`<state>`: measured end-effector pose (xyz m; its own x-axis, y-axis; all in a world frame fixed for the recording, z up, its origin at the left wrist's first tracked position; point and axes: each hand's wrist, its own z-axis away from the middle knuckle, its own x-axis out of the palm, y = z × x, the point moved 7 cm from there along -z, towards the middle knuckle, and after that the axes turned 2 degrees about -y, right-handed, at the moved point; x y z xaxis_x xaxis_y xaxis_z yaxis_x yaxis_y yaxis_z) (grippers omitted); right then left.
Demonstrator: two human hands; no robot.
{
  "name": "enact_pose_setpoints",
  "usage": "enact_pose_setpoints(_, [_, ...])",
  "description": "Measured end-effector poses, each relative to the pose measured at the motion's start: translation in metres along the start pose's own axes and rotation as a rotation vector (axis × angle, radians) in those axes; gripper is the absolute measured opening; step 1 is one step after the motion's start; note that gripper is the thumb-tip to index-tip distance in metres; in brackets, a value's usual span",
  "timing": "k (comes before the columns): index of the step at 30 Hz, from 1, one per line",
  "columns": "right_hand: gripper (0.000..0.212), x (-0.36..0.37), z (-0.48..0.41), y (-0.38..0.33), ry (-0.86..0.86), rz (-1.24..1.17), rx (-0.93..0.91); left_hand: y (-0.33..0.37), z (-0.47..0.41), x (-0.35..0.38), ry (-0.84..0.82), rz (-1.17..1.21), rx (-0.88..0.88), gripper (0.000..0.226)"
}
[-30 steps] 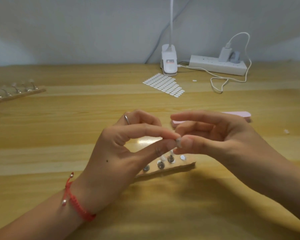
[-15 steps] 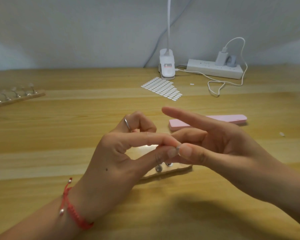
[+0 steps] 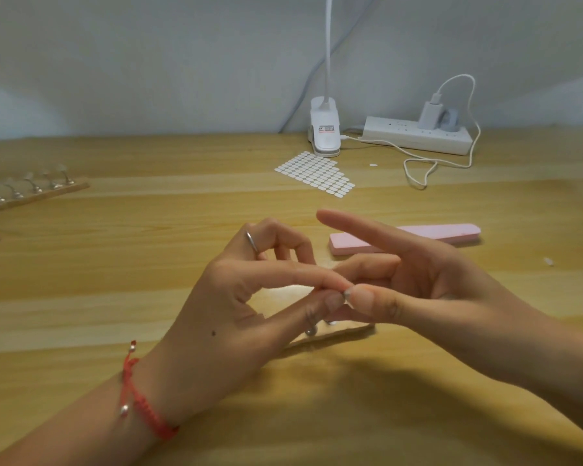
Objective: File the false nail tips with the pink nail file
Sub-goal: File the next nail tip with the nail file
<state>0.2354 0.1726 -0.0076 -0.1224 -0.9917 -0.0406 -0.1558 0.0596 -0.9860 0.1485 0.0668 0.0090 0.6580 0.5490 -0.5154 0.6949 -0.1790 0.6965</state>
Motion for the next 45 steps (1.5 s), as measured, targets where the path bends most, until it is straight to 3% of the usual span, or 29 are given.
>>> enact_pose_setpoints(5, [0.056,-0.010,-0.003,-0.009,-0.026,0.138,-0.039,-0.010,-0.001,-0.003,0.056,0.105,-0.096,0.011])
enact_pose_setpoints(8, [0.036,-0.055,0.000,-0.024,0.241,0.786,-0.197,-0.030,0.002,-0.006,0.124,0.288,-0.286,0.015])
enact_pose_setpoints(10, [0.040,-0.072,-0.003,-0.015,0.279,1.187,-0.128,-0.043,0.005,-0.004,0.157,0.414,-0.431,0.023])
enact_pose_setpoints(12, [0.044,-0.083,-0.006,0.006,0.236,1.268,-0.013,-0.050,0.007,0.000,0.175,0.524,-0.530,0.031])
enact_pose_setpoints(15, [0.040,-0.082,-0.011,0.011,0.223,1.402,-0.065,-0.052,0.006,0.003,0.179,0.599,-0.572,0.032])
enact_pose_setpoints(21, [0.042,-0.062,0.003,-0.034,0.411,1.364,-0.447,-0.059,0.007,0.001,0.142,0.558,-0.596,0.033])
enact_pose_setpoints(26, [0.033,-0.003,0.012,-0.042,0.187,1.359,-0.751,-0.061,0.008,0.004,0.025,0.583,-0.637,0.041])
enact_pose_setpoints(32, [0.023,-0.005,0.013,-0.050,0.230,1.369,-0.785,-0.057,0.007,0.010,-0.146,0.586,-0.624,0.042])
enact_pose_setpoints(41, [0.021,-0.005,0.013,-0.052,0.257,1.406,-0.770,-0.055,0.008,0.014,-0.234,0.614,-0.576,0.037])
enact_pose_setpoints(45, [0.025,0.006,0.015,-0.045,0.175,1.372,-0.789,-0.052,0.008,0.015,-0.256,0.627,-0.553,0.036])
